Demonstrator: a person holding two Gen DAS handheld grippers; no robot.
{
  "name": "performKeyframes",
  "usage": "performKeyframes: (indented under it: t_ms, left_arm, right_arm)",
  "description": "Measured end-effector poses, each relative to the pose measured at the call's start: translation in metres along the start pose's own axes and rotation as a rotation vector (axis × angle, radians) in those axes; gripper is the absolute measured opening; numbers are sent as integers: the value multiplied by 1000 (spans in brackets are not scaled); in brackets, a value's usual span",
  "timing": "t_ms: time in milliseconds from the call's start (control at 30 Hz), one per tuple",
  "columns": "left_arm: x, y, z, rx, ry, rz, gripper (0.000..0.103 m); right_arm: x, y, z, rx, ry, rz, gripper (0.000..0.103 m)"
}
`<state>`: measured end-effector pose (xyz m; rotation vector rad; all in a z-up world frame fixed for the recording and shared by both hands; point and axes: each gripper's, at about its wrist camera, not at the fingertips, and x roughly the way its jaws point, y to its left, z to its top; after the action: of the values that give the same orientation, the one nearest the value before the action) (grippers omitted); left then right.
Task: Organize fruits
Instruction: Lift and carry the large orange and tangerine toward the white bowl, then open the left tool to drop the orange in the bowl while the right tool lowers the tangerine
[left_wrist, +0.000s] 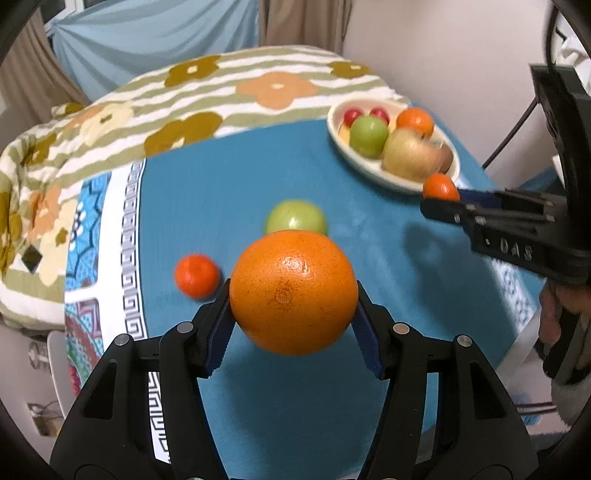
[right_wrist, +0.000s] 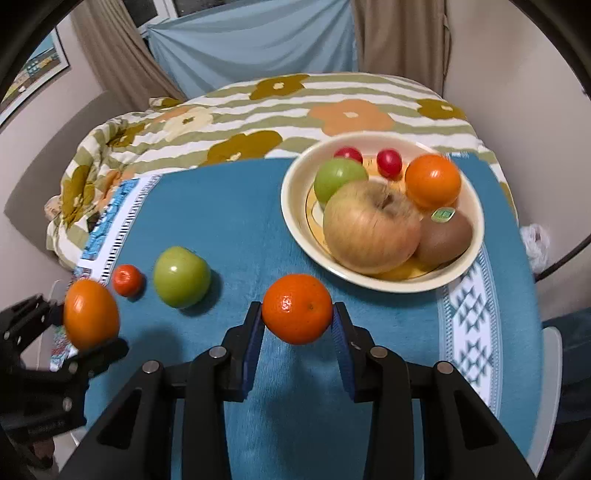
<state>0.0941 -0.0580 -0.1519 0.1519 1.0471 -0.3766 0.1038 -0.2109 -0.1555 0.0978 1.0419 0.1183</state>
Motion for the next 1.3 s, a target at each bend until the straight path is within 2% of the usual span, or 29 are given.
performKeyframes:
  t_ms: [267,533,867,1033,1300]
  left_arm:
    - [-15,-32,51,-5,-67,7,63]
    - [1,-67,102,-16,-102,4,63]
    - [61,-107,163,-38,-85,8,63]
    - [92,-118,180,-45,-59,7,63]
    - [132,-132,193,1,0,17,63]
  right_arm:
    - [-33,-36,28,-27,-34,15,34]
    - [-43,-85,60,-36,-64,18,34]
    - [-25,-145,95,-35,-68,60,34]
    - [-8,-162,106,-53,-49,79,34]
    - [12,-179,117,-25,-37,99,34]
